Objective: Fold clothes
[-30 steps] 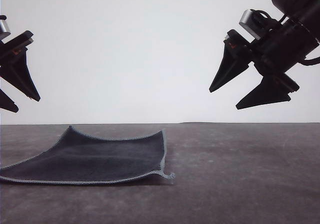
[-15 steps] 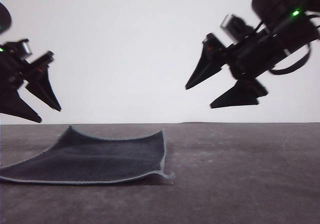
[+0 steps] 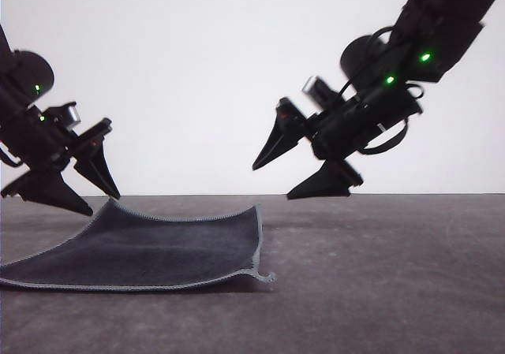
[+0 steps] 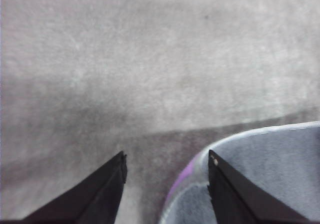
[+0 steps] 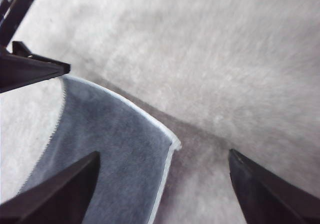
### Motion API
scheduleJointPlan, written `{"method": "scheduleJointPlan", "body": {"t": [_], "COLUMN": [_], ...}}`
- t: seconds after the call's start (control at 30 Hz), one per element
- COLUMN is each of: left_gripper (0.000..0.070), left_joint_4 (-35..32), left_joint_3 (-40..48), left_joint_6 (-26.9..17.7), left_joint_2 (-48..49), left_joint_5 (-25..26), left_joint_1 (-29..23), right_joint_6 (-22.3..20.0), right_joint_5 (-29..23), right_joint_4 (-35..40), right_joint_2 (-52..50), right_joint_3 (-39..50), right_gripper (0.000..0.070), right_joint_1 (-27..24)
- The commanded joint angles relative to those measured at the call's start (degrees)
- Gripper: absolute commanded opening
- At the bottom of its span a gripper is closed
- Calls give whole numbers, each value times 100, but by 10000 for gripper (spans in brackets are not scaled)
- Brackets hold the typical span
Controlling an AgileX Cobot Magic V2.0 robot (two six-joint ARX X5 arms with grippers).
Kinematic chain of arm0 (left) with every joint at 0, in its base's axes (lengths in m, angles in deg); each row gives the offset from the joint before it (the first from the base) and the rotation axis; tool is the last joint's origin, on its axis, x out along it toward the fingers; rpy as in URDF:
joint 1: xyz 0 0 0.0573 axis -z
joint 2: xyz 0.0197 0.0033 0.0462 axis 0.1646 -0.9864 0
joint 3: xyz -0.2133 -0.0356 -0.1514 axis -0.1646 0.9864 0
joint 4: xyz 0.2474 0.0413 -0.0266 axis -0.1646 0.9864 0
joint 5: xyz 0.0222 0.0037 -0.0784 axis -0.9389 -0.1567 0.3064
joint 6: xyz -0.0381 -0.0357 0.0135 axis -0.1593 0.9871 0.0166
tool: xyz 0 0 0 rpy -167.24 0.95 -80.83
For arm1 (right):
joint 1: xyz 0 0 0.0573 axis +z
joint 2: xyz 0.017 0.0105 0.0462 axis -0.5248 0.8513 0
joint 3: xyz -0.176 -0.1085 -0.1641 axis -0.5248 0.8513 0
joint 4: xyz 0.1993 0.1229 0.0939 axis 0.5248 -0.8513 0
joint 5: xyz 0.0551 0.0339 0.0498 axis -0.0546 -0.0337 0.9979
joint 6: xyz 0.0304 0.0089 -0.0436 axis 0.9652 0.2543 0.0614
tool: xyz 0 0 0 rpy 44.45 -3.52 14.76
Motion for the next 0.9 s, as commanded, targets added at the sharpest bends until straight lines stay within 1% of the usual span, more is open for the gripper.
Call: {"method": "scheduleJointPlan", "body": {"t": [0.0, 0.27, 0.5, 0.63, 0.67, 0.77, 0.87], "left_gripper": [311, 311, 311, 311, 311, 311, 311], "left_joint_4": [-33, 106, 101, 102, 100, 99, 101], "left_joint_3": [-112, -112, -112, -112, -112, -112, -112], "left_joint_6": [-99, -153, -184, -182, -182, -182, -182], "left_joint_2": [-177, -387, -387, -387, -387, -387, -387], "left_joint_5": [81, 290, 481, 554, 566, 567, 571], "left_joint_1": [2, 13, 13, 12, 11, 11, 14], "right_joint_6": [132, 100, 84, 65, 65, 65, 67], "right_joint_5": [37, -132, -229, -369, -374, -374, -361], "right_joint_4": [43, 74, 87, 89, 89, 93, 96], "right_joint_2": [206, 401, 401, 401, 401, 401, 401], "right_joint_3": [-180, -199, -199, -200, -200, -200, -200], "right_gripper": [515, 506, 402, 391, 373, 288, 278], "right_joint_1": [117, 402, 421, 412, 402, 384, 384]}}
